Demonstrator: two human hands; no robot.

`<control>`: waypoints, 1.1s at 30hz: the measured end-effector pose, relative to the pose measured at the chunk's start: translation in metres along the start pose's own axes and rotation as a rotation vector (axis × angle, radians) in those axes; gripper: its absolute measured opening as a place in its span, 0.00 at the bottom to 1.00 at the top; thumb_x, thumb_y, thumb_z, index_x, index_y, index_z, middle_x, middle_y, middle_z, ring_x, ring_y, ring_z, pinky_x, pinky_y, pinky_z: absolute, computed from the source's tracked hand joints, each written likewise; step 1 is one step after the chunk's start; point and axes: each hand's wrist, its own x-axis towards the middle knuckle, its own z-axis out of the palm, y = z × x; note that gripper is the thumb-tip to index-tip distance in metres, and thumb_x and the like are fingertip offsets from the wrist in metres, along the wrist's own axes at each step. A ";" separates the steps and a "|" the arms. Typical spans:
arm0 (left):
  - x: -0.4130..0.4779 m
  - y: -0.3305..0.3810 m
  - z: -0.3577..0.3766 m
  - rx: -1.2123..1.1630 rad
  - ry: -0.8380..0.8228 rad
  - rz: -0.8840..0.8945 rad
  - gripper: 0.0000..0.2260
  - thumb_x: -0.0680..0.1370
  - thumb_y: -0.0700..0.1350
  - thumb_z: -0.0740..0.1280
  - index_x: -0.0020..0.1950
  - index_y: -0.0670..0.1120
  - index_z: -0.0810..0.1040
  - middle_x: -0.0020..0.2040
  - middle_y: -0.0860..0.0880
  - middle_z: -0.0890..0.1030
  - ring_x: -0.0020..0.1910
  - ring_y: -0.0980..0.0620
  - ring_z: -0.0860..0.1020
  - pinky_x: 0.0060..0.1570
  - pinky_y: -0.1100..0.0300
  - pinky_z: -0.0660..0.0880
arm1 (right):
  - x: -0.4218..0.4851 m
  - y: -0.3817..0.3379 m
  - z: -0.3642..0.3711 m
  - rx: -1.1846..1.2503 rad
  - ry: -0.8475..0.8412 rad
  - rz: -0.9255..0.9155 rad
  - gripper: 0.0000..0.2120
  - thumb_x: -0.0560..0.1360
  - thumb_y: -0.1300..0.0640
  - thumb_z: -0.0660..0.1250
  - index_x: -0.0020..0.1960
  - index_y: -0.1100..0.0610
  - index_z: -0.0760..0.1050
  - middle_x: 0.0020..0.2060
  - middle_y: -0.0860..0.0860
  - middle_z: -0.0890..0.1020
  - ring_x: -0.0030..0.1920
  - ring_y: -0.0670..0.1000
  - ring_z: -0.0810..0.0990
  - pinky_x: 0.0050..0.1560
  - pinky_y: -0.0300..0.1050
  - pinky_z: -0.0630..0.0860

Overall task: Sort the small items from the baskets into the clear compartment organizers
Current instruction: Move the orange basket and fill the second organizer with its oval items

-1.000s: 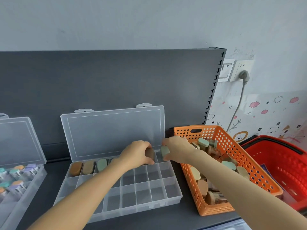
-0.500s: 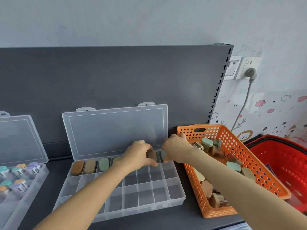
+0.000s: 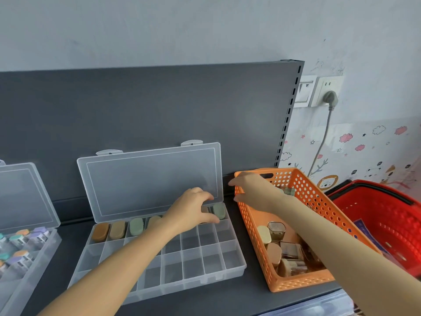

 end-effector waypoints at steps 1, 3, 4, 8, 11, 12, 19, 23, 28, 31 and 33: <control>0.001 0.007 0.000 0.002 0.005 0.024 0.29 0.71 0.58 0.72 0.69 0.49 0.72 0.64 0.52 0.73 0.62 0.53 0.71 0.60 0.57 0.71 | -0.005 0.007 -0.004 0.012 0.017 0.021 0.21 0.76 0.57 0.67 0.69 0.55 0.71 0.63 0.54 0.75 0.60 0.54 0.76 0.58 0.47 0.76; 0.003 0.023 -0.001 -0.006 0.018 0.073 0.27 0.72 0.58 0.71 0.68 0.49 0.73 0.63 0.52 0.73 0.62 0.53 0.71 0.61 0.57 0.71 | -0.017 0.022 -0.009 0.026 0.046 0.071 0.21 0.76 0.57 0.67 0.69 0.53 0.71 0.65 0.52 0.74 0.61 0.52 0.76 0.58 0.44 0.75; 0.004 0.031 0.000 -0.015 0.025 0.098 0.26 0.73 0.57 0.71 0.68 0.49 0.73 0.63 0.52 0.73 0.62 0.54 0.71 0.61 0.57 0.71 | -0.023 0.029 -0.011 0.024 0.054 0.101 0.21 0.76 0.56 0.66 0.69 0.53 0.71 0.66 0.51 0.74 0.61 0.52 0.75 0.58 0.43 0.74; 0.011 0.063 0.006 -0.033 0.015 0.202 0.23 0.75 0.54 0.69 0.68 0.49 0.73 0.64 0.52 0.74 0.63 0.55 0.71 0.63 0.57 0.71 | -0.049 0.057 -0.015 -0.032 0.033 0.190 0.17 0.75 0.55 0.67 0.64 0.50 0.75 0.61 0.48 0.78 0.55 0.50 0.79 0.53 0.42 0.78; 0.018 0.084 0.014 0.000 -0.038 0.269 0.21 0.76 0.53 0.68 0.68 0.50 0.73 0.64 0.52 0.74 0.64 0.54 0.70 0.63 0.55 0.70 | -0.069 0.073 -0.016 -0.027 -0.001 0.241 0.15 0.74 0.56 0.68 0.60 0.49 0.77 0.53 0.48 0.82 0.46 0.48 0.80 0.44 0.40 0.77; 0.020 0.090 0.018 0.015 -0.062 0.287 0.20 0.76 0.53 0.68 0.67 0.50 0.74 0.64 0.52 0.74 0.63 0.54 0.70 0.62 0.56 0.70 | -0.075 0.077 -0.018 -0.017 -0.013 0.246 0.15 0.74 0.56 0.68 0.60 0.50 0.77 0.53 0.49 0.82 0.47 0.49 0.79 0.43 0.38 0.75; 0.039 0.124 0.044 0.147 -0.245 0.339 0.20 0.76 0.52 0.67 0.67 0.48 0.74 0.64 0.49 0.74 0.62 0.50 0.72 0.60 0.53 0.73 | -0.104 0.105 -0.022 0.050 -0.063 0.301 0.21 0.74 0.61 0.67 0.67 0.54 0.72 0.62 0.51 0.78 0.62 0.53 0.76 0.62 0.46 0.73; 0.052 0.132 0.059 0.243 -0.345 0.323 0.21 0.76 0.48 0.67 0.68 0.48 0.72 0.63 0.46 0.75 0.59 0.47 0.75 0.54 0.49 0.77 | -0.108 0.113 -0.013 0.018 -0.113 0.310 0.17 0.75 0.57 0.67 0.64 0.54 0.74 0.57 0.51 0.80 0.54 0.52 0.78 0.54 0.45 0.77; 0.055 0.139 0.068 0.367 -0.408 0.297 0.16 0.74 0.40 0.65 0.62 0.47 0.74 0.54 0.46 0.77 0.49 0.46 0.77 0.41 0.52 0.78 | -0.107 0.118 -0.002 -0.036 -0.195 0.296 0.16 0.77 0.58 0.63 0.64 0.53 0.73 0.57 0.52 0.79 0.53 0.52 0.78 0.53 0.45 0.78; 0.055 0.138 0.069 0.317 -0.346 0.294 0.06 0.73 0.39 0.66 0.47 0.48 0.72 0.44 0.48 0.75 0.41 0.47 0.76 0.32 0.57 0.72 | -0.103 0.121 0.000 -0.065 -0.253 0.301 0.19 0.78 0.60 0.61 0.69 0.52 0.70 0.61 0.53 0.77 0.59 0.55 0.76 0.59 0.49 0.76; 0.055 0.135 0.067 0.179 -0.275 0.265 0.07 0.73 0.41 0.67 0.50 0.47 0.74 0.46 0.48 0.76 0.43 0.49 0.76 0.35 0.57 0.73 | -0.099 0.122 0.002 -0.080 -0.275 0.295 0.20 0.77 0.61 0.60 0.69 0.52 0.70 0.61 0.53 0.77 0.60 0.55 0.76 0.60 0.49 0.75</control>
